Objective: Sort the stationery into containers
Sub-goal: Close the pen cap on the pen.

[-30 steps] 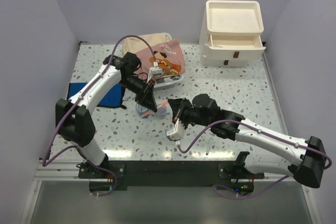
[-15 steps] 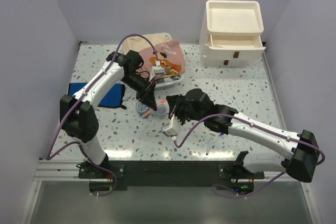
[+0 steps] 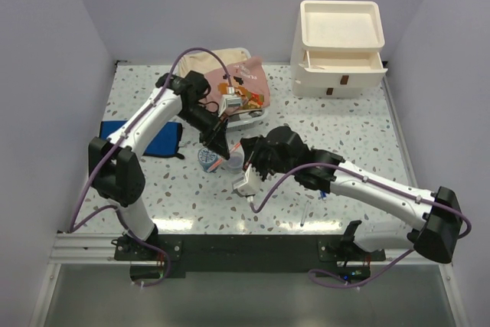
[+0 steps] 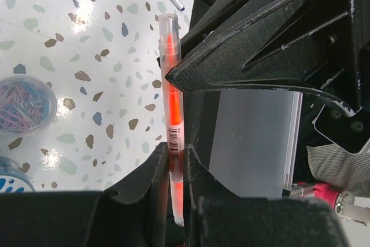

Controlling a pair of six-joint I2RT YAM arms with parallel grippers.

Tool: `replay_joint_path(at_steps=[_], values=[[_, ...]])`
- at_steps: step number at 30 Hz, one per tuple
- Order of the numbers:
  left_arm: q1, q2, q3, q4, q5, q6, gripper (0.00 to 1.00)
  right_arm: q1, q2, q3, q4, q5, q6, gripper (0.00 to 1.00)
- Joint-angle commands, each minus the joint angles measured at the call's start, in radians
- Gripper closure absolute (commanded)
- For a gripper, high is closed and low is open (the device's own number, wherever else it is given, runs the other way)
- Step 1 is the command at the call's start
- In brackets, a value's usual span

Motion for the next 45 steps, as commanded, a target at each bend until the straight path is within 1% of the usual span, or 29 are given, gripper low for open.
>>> replay_joint_path(at_steps=[1,4,8,13,17,19,20,22,23,25,26,27,28,30,31,33,34,35,36,38,39,42,43,45], values=[[-0.029,0.012,0.107,0.070,0.155,0.005,1.00,0.052,0.006,0.019,-0.038,-0.161,-0.011,1.00],[-0.030,0.021,0.127,0.091,0.155,-0.020,1.00,0.068,0.020,0.031,-0.058,-0.175,-0.002,1.00],[-0.046,0.037,0.198,0.108,0.131,-0.041,1.00,0.087,0.041,0.040,-0.078,-0.181,0.011,1.00],[-0.046,0.031,0.187,0.116,0.132,-0.046,1.00,0.101,0.049,0.038,-0.071,-0.166,0.022,1.00],[-0.046,0.014,0.178,0.090,0.114,-0.022,1.00,0.101,0.029,-0.013,-0.009,-0.069,-0.001,1.00],[-0.046,0.008,0.178,0.068,0.105,-0.002,1.00,0.101,0.005,-0.038,0.028,-0.010,0.012,1.00],[-0.046,0.001,0.176,0.067,0.103,-0.002,1.00,0.100,-0.009,-0.061,0.071,0.011,0.021,0.97],[-0.046,-0.009,0.169,0.068,0.095,-0.002,1.00,0.100,-0.046,-0.073,0.080,0.076,0.026,0.86],[-0.046,-0.012,0.167,0.067,0.092,-0.002,1.00,0.101,-0.060,-0.077,0.073,0.086,0.031,0.79],[-0.046,-0.025,0.166,0.067,0.077,-0.002,1.00,0.100,-0.110,-0.074,0.038,0.159,0.037,0.73],[-0.046,-0.029,0.167,0.067,0.072,0.000,1.00,0.100,-0.129,-0.077,0.012,0.178,0.040,0.66],[-0.046,-0.029,0.172,0.067,0.069,-0.002,1.00,0.100,-0.155,-0.081,0.002,0.198,0.042,0.63],[-0.046,-0.034,0.173,0.067,0.068,-0.003,1.00,0.100,-0.199,-0.084,-0.011,0.216,0.038,0.62],[-0.047,-0.035,0.187,0.067,0.059,-0.005,1.00,0.100,-0.248,-0.090,-0.057,0.252,0.035,0.54],[-0.049,-0.034,0.193,0.067,0.051,-0.003,1.00,0.098,-0.270,-0.095,-0.068,0.264,0.034,0.52],[-0.049,-0.028,0.212,0.067,0.030,0.002,1.00,0.100,-0.331,-0.107,-0.090,0.308,0.025,0.51],[-0.049,-0.017,0.222,0.067,0.025,0.002,1.00,0.100,-0.353,-0.107,-0.099,0.316,0.040,0.47],[-0.050,-0.009,0.253,0.068,0.020,0.002,1.00,0.100,-0.382,-0.095,-0.104,0.321,0.073,0.44],[-0.050,0.000,0.276,0.068,0.010,0.000,1.00,0.098,-0.390,-0.083,-0.101,0.325,0.186,0.39],[-0.055,0.038,0.358,0.068,-0.004,-0.002,1.00,0.100,-0.388,-0.045,-0.079,0.380,0.323,0.38],[-0.055,0.052,0.386,0.071,-0.023,-0.008,1.00,0.098,-0.373,-0.031,-0.062,0.447,0.473,0.38],[-0.055,0.104,0.483,0.089,-0.046,-0.031,1.00,0.083,-0.358,0.019,-0.045,0.480,0.728,0.31],[-0.056,0.127,0.504,0.096,-0.047,-0.035,1.00,0.071,-0.368,0.009,-0.032,0.459,0.753,0.27],[-0.056,0.158,0.561,0.123,-0.059,-0.052,1.00,0.062,-0.376,0.000,0.005,0.448,0.825,0.25]])
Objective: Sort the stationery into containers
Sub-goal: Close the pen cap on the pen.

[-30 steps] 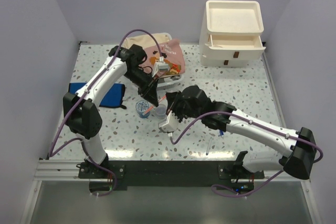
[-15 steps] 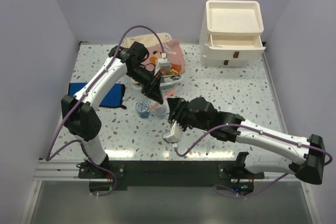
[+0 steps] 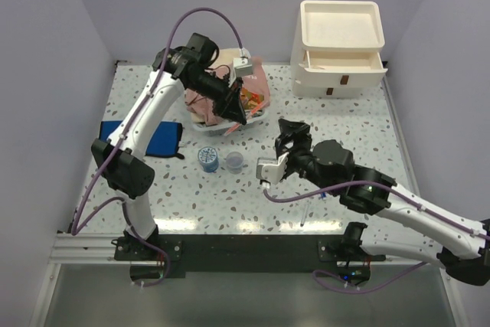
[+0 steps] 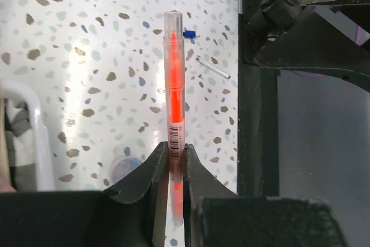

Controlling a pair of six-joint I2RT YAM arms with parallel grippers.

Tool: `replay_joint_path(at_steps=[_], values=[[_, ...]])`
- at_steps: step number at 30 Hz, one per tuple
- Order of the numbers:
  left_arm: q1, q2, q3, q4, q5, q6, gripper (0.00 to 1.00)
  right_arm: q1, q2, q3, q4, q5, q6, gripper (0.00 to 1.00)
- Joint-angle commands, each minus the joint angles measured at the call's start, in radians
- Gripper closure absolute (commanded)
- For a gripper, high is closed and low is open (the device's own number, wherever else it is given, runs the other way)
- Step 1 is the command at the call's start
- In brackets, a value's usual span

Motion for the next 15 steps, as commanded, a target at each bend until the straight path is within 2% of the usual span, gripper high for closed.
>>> replay_joint_path(at_steps=[1,5,6,7,8,9,10,11,12,15], values=[[-0.006,0.067,0.134,0.072,-0.032,-0.038,1.00,-0.042,-0.002,0.050,0.072,0.059,0.337,0.25],[-0.004,0.117,0.183,0.109,-0.046,-0.072,1.00,-0.159,0.082,0.160,0.099,0.012,0.539,0.24],[-0.003,0.123,0.180,0.133,-0.046,-0.079,1.00,-0.220,0.109,0.196,0.098,0.003,0.647,0.24],[0.000,0.122,0.162,0.151,-0.047,-0.089,1.00,-0.260,0.180,0.292,0.054,-0.055,0.712,0.25],[0.010,0.122,0.151,0.168,-0.047,-0.105,1.00,-0.303,0.219,0.347,0.026,-0.098,0.855,0.26],[0.017,0.117,0.137,0.217,-0.041,-0.118,1.00,-0.391,0.254,0.396,0.007,-0.137,0.933,0.27],[0.025,0.113,0.107,0.249,-0.033,-0.136,1.00,-0.435,0.329,0.486,-0.020,-0.262,1.007,0.31],[0.034,0.111,0.102,0.280,-0.027,-0.176,1.00,-0.473,0.357,0.525,-0.026,-0.327,1.115,0.36],[0.039,0.119,0.108,0.318,-0.027,-0.191,1.00,-0.530,0.385,0.552,-0.022,-0.380,1.151,0.38],[0.045,0.154,0.164,0.352,-0.029,-0.230,1.00,-0.588,0.426,0.581,0.035,-0.516,1.311,0.36]])
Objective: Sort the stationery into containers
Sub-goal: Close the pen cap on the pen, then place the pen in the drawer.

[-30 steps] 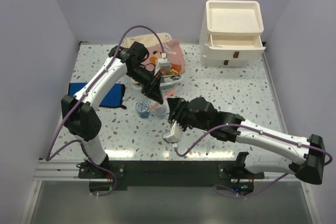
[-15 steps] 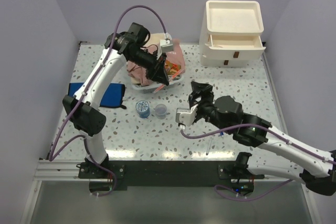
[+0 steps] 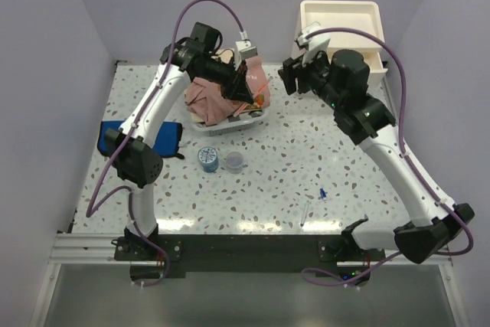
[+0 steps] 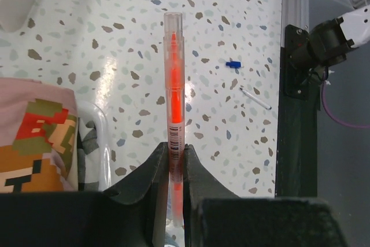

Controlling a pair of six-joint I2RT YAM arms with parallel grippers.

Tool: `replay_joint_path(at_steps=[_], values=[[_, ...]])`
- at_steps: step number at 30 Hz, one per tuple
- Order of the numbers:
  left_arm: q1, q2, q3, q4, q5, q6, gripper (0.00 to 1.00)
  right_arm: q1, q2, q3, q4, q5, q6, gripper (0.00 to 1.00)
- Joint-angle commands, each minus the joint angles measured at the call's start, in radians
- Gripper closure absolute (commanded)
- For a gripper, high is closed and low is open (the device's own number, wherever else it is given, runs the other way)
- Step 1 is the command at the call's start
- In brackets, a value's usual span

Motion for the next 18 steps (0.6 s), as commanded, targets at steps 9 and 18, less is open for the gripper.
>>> replay_joint_path(at_steps=[9,18], values=[[0.115,0.036,-0.077,0.749,0.342,-0.682,1.00,-0.167,0.047,-0.034,0.174,-0.427,0.625,0.36],[0.095,-0.003,-0.255,1.211,0.477,-1.061,1.00,-0.181,0.117,-0.085,0.442,-0.472,0.703,0.46]])
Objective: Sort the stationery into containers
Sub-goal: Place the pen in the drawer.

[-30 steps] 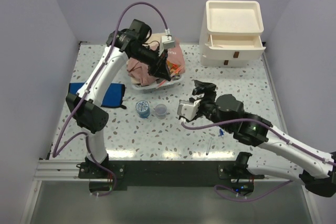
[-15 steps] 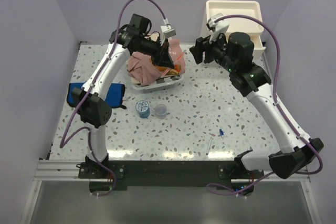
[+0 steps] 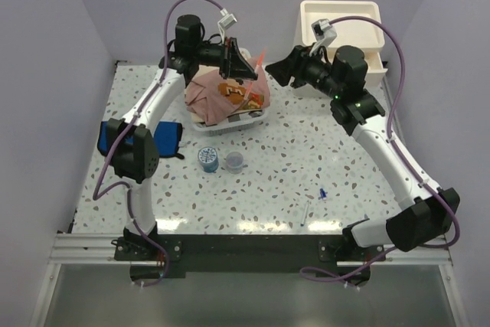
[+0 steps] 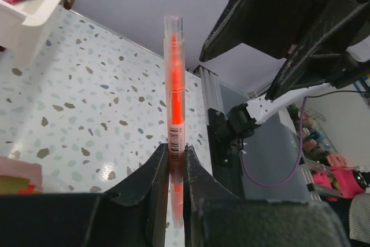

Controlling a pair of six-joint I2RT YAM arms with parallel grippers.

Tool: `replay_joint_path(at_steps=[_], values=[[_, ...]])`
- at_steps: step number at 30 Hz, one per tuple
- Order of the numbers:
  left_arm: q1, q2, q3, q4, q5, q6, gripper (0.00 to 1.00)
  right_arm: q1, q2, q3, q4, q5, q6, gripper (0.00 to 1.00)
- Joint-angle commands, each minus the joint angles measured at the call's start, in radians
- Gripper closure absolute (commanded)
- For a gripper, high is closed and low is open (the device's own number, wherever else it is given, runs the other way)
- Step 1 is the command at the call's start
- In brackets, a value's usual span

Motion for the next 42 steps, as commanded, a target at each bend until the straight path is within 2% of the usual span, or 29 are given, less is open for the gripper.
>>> replay_joint_path(at_steps=[1,11,12,17,18,19,21,25,26,27,29,30,32,33,34,36,37,40,42], values=[[-0.023,-0.036,-0.042,0.271,0.114,-0.226,1.00,-0.005,0.036,-0.006,0.199,-0.073,0.071,0.47],[-0.042,-0.049,-0.048,0.340,0.111,-0.268,1.00,-0.003,0.102,0.043,0.179,-0.131,0.100,0.51],[-0.042,-0.050,-0.050,0.341,0.111,-0.270,1.00,-0.005,0.104,0.044,0.176,-0.139,0.100,0.57],[-0.042,-0.050,-0.056,0.364,0.106,-0.286,1.00,-0.002,0.105,0.043,0.179,-0.159,0.096,0.74],[-0.042,-0.050,-0.057,0.369,0.108,-0.289,1.00,0.000,0.105,0.043,0.179,-0.162,0.091,0.79],[-0.042,-0.050,-0.057,0.377,0.108,-0.297,1.00,-0.002,0.102,0.041,0.179,-0.162,0.086,0.88],[-0.042,-0.046,-0.059,0.387,0.106,-0.303,1.00,-0.002,0.102,0.041,0.181,-0.164,0.083,0.96],[-0.042,-0.041,-0.062,0.392,0.086,-0.311,0.99,-0.002,0.101,0.061,0.185,-0.151,0.045,1.00],[-0.042,-0.039,-0.068,0.392,0.085,-0.309,0.93,-0.002,0.102,0.080,0.179,-0.153,0.030,1.00],[-0.042,-0.039,-0.071,0.391,0.085,-0.306,0.77,-0.003,0.104,0.093,0.163,-0.160,0.005,1.00],[-0.030,-0.061,-0.091,0.357,0.083,-0.271,0.61,-0.018,0.116,0.167,0.112,-0.173,-0.106,1.00],[-0.022,-0.071,-0.097,0.329,0.083,-0.245,0.58,-0.023,0.127,0.204,0.007,-0.170,-0.157,1.00],[0.012,-0.108,-0.111,0.186,0.075,-0.130,0.53,-0.048,0.150,0.289,-0.089,-0.156,-0.316,1.00],[0.027,-0.122,-0.119,0.130,0.068,-0.042,0.52,-0.057,0.153,0.304,-0.153,-0.144,-0.369,1.00],[0.055,-0.154,-0.125,0.022,0.051,0.003,0.52,-0.070,0.153,0.314,-0.184,-0.127,-0.500,1.00],[0.090,-0.191,-0.163,-0.052,0.033,0.133,0.50,-0.081,0.157,0.345,-0.276,-0.082,-0.614,1.00],[0.098,-0.229,-0.175,-0.133,-0.002,0.186,0.49,-0.084,0.159,0.354,-0.313,-0.061,-0.742,1.00],[0.113,-0.282,-0.186,-0.307,-0.064,0.374,0.49,-0.087,0.174,0.396,-0.439,0.039,-0.968,1.00],[0.113,-0.305,-0.194,-0.373,-0.089,0.459,0.49,-0.095,0.190,0.413,-0.494,0.109,-1.053,1.00]])
